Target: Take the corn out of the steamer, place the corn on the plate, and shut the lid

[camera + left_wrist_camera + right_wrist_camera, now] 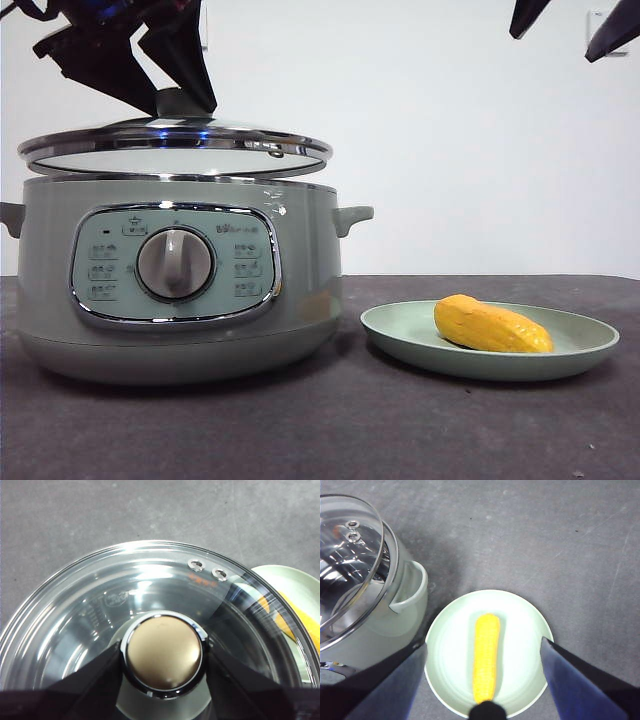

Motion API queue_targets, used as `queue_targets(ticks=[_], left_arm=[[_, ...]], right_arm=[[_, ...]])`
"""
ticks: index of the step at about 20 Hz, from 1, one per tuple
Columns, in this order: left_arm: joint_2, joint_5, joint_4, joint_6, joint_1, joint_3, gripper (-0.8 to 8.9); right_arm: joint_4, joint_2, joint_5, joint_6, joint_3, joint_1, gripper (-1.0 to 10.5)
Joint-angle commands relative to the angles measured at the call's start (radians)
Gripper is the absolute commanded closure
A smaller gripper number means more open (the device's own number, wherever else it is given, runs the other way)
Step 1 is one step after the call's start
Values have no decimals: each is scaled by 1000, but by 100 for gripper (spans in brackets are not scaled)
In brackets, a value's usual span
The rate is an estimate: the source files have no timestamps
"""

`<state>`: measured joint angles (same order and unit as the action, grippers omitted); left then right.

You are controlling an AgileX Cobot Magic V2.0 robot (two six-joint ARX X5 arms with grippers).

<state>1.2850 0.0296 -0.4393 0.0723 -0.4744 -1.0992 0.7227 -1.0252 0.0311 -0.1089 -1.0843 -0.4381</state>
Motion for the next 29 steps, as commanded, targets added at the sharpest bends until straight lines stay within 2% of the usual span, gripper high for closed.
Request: queue_targets(ticks=[1, 9, 11, 13, 18, 19, 21, 22, 26, 29], left_arm=[[-3, 3, 29, 7, -10, -3, 822], [63, -4, -24, -21, -32, -2, 822], [63, -33, -37, -53, -37, -3, 822], [63, -104, -50, -67, -37, -3, 822], [63, -101, -52, -73, -37, -3, 805], [63, -98, -51, -73, -37, -3, 727], [63, -83, -45, -65, -37, -3, 407], [63, -78, -43, -51, -37, -3, 359], [51, -77, -35, -42, -37, -5, 360], [3, -54, -84, -20, -37, -24, 379]], right_arm=[[-4, 0, 6, -6, 6, 0, 568], [-3, 0, 5, -6, 6, 0, 568], [-3, 0, 5, -6, 6, 0, 568], [-2, 0, 5, -6, 6, 0, 568], [-2, 0, 5, -6, 6, 0, 568], [-2, 0, 5, -6, 6, 0, 568], [-2, 0, 5, -6, 6, 0, 568], [-2, 0, 4, -6, 6, 0, 568], [-2, 0, 2, -6, 6, 0, 568], [1, 0, 1, 6, 6, 0, 568]])
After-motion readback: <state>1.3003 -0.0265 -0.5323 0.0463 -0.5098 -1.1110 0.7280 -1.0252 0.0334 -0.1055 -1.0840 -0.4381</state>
